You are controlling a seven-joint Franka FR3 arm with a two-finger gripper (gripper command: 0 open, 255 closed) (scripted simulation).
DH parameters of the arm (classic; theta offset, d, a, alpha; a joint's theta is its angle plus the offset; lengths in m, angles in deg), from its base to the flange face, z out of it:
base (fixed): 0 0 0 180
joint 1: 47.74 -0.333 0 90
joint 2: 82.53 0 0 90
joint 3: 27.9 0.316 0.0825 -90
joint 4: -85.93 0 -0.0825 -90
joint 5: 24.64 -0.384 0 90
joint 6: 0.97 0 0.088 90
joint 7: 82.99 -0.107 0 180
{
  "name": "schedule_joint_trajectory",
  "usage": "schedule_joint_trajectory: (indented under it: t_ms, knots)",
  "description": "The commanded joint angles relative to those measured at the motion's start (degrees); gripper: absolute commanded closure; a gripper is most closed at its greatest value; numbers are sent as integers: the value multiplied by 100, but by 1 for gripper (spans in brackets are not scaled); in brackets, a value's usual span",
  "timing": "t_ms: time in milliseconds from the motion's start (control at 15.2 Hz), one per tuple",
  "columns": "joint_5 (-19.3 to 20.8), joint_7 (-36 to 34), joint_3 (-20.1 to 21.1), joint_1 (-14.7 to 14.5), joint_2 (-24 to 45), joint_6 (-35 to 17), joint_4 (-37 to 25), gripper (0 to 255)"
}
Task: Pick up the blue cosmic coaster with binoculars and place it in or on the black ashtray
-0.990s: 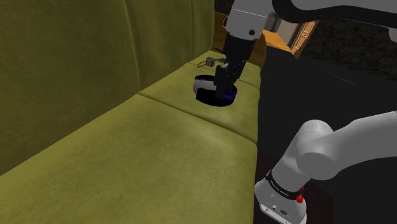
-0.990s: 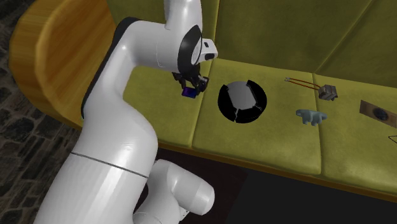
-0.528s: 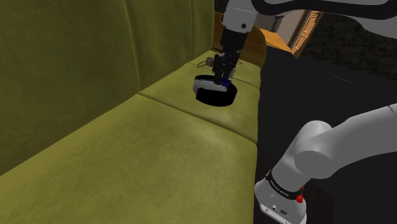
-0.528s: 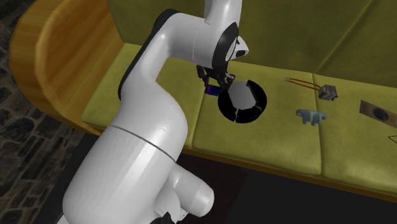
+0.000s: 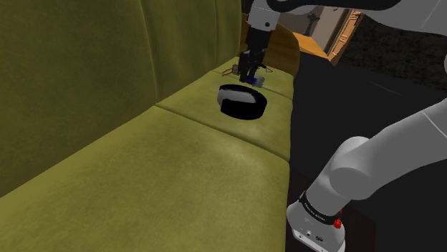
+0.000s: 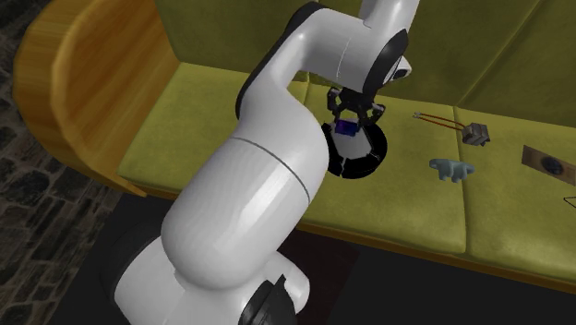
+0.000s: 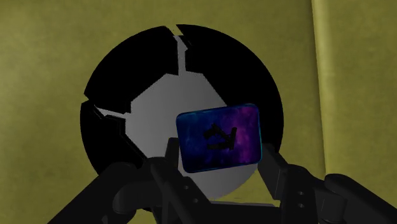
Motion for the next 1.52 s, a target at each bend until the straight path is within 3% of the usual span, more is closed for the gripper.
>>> schedule_joint_trajectory:
  t_ms: [0, 66, 1056, 1452]
  knots:
    - [68, 224, -155, 84, 279, -18, -264, 255]
    - [90, 317, -219, 121, 410, -26, -389, 255]
    - [97, 295, -223, 123, 403, -1164, 755, 255]
    - [97, 295, -223, 123, 403, -1164, 755, 255]
